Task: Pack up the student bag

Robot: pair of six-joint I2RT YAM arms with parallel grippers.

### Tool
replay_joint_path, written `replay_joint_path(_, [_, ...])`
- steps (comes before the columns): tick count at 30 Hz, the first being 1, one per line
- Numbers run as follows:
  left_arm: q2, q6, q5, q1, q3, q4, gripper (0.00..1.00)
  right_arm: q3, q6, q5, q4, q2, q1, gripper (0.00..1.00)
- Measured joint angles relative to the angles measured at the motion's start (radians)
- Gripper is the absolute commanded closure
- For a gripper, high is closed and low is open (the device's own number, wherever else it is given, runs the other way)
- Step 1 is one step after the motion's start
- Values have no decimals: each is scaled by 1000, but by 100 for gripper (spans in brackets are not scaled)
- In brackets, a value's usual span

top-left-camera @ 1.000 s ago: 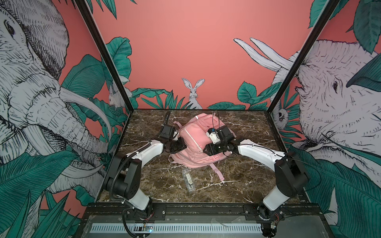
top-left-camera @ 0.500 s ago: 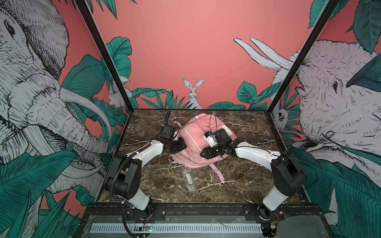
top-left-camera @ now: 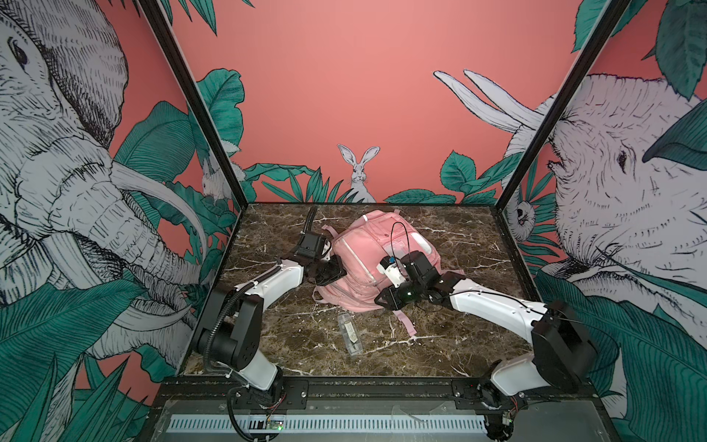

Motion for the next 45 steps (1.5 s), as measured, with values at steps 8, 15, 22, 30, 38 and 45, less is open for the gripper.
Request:
replay_joint_path(8, [0,-1,0,-1,0,0,100,101,-18,150,-29,66,-1,68])
replay_joint_path(15, [0,-8,-1,-16,0,0,100,118,-19,170,-21,158,16,71])
replay_joint_path(22, [0,-19,-4,-21,-3,4,100,118,-19,198,-17,172,31,84])
replay_joint_path(30, [0,-26,-8,-26,-6,9,100,111,-18,249,-25,172,58,93])
replay_joint_path(38, [0,-45,-10,-32,-19,27,100,111,-1,290,-26,171,88,99])
replay_joint_path(45, [0,-72,-24,-58,-24,41,100,190,42,290,-32,216,149,100])
